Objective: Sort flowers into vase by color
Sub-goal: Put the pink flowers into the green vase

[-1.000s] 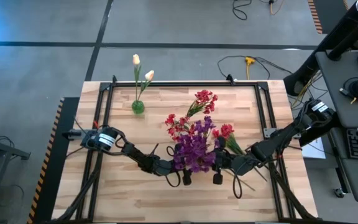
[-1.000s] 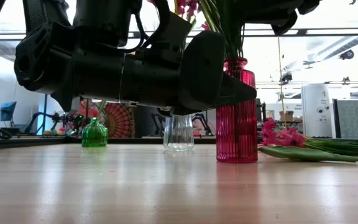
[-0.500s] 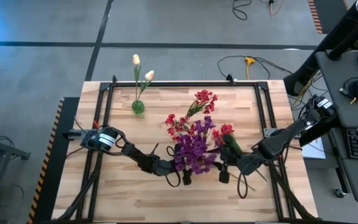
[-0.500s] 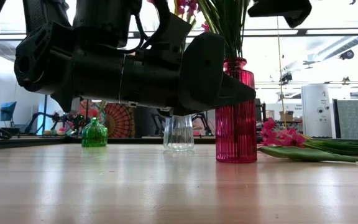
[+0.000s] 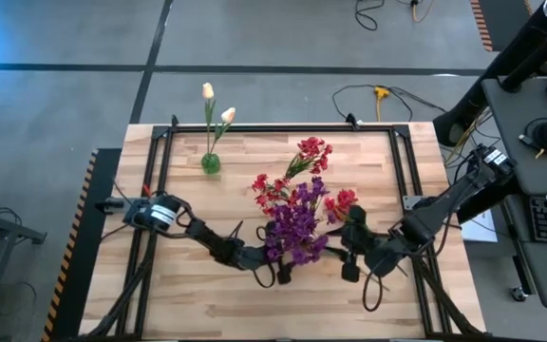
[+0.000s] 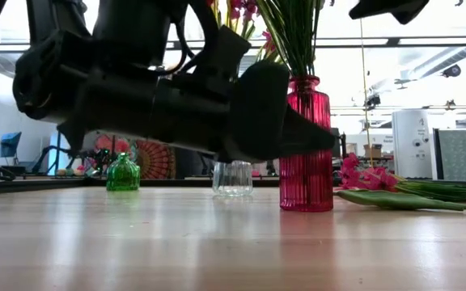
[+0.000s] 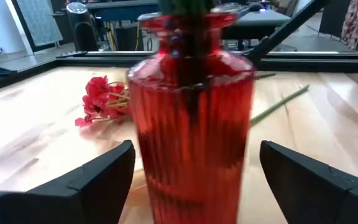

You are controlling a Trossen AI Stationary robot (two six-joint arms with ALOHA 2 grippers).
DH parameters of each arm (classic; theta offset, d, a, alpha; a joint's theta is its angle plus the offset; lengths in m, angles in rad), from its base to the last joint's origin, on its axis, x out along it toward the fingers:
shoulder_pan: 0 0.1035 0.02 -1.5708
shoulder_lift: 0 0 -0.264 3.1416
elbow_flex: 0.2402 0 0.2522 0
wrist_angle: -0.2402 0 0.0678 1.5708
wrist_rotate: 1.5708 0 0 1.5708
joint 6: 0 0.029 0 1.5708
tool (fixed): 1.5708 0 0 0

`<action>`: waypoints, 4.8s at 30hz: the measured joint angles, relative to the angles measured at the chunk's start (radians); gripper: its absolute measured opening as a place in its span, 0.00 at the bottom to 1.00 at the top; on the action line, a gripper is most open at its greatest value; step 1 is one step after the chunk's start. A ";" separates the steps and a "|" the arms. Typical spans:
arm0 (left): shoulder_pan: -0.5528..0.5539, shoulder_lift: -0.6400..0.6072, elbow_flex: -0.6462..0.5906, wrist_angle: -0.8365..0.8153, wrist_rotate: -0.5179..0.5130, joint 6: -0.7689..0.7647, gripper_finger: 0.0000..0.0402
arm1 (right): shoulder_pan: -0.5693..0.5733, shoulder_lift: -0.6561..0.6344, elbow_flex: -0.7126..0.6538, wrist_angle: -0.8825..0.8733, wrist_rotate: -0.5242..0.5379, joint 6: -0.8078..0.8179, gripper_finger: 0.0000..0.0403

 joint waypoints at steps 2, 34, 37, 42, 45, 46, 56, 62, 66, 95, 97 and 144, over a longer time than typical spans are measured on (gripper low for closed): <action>-0.004 -0.010 0.000 -0.026 -0.001 0.000 0.82 | 0.003 0.000 0.014 -0.068 0.001 0.043 0.39; -0.102 -0.265 -0.043 -0.742 0.027 -0.163 0.04 | 0.020 -0.011 0.031 -0.290 -0.099 0.237 0.38; -0.098 -0.264 -0.050 -0.674 0.034 -0.129 0.04 | 0.020 -0.006 0.031 -0.390 -0.196 0.399 0.38; -0.073 -0.260 -0.051 -0.622 0.107 -0.086 0.01 | 0.027 0.015 0.021 -0.474 -0.278 0.539 0.38; -0.067 -0.232 -0.050 -0.543 0.114 -0.043 0.00 | 0.038 0.015 0.021 -0.473 -0.283 0.543 0.38; -0.067 -0.219 -0.048 -0.507 0.122 -0.025 0.00 | 0.039 0.015 0.021 -0.474 -0.284 0.544 0.38; -0.023 -0.107 -0.009 -0.341 0.165 0.018 0.00 | 0.037 0.009 0.021 -0.479 -0.281 0.521 0.33; 0.002 -0.088 0.020 -0.337 0.166 0.029 0.00 | 0.037 0.009 0.021 -0.478 -0.280 0.509 0.31; 0.020 -0.084 0.031 -0.337 0.165 0.045 0.00 | 0.037 0.009 0.021 -0.478 -0.270 0.495 0.31; 0.025 -0.148 0.043 -0.388 0.243 0.143 0.00 | 0.037 0.021 -0.131 -0.388 -0.267 0.636 0.46; 0.010 -0.166 0.043 -0.431 0.228 0.143 0.00 | 0.037 0.021 -0.171 -0.312 -0.280 0.634 0.47; -0.178 -1.052 -0.603 -0.387 0.105 0.049 0.00 | 0.015 0.325 -0.258 -0.058 -0.272 0.635 0.09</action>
